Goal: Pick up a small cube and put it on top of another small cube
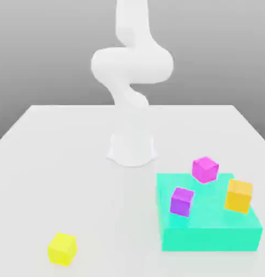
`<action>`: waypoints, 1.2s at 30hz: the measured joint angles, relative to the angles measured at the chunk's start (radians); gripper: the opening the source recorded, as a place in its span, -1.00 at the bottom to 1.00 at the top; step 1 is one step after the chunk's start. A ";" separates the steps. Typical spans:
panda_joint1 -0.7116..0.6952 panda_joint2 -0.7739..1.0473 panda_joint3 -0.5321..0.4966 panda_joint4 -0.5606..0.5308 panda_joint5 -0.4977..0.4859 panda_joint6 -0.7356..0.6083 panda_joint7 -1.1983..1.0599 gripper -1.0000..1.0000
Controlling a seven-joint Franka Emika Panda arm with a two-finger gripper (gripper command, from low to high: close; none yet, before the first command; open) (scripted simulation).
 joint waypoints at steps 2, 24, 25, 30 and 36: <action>0.007 0.077 -0.029 -0.015 0.018 0.031 -0.019 0.00; -0.052 0.869 -0.208 -0.170 0.163 0.362 -0.184 0.00; -0.057 0.903 -0.216 -0.177 0.156 0.378 -0.182 0.00; -0.115 1.082 -0.162 -0.159 0.215 0.501 -0.232 0.00; -0.145 1.139 -0.126 -0.147 0.241 0.544 -0.251 -1.00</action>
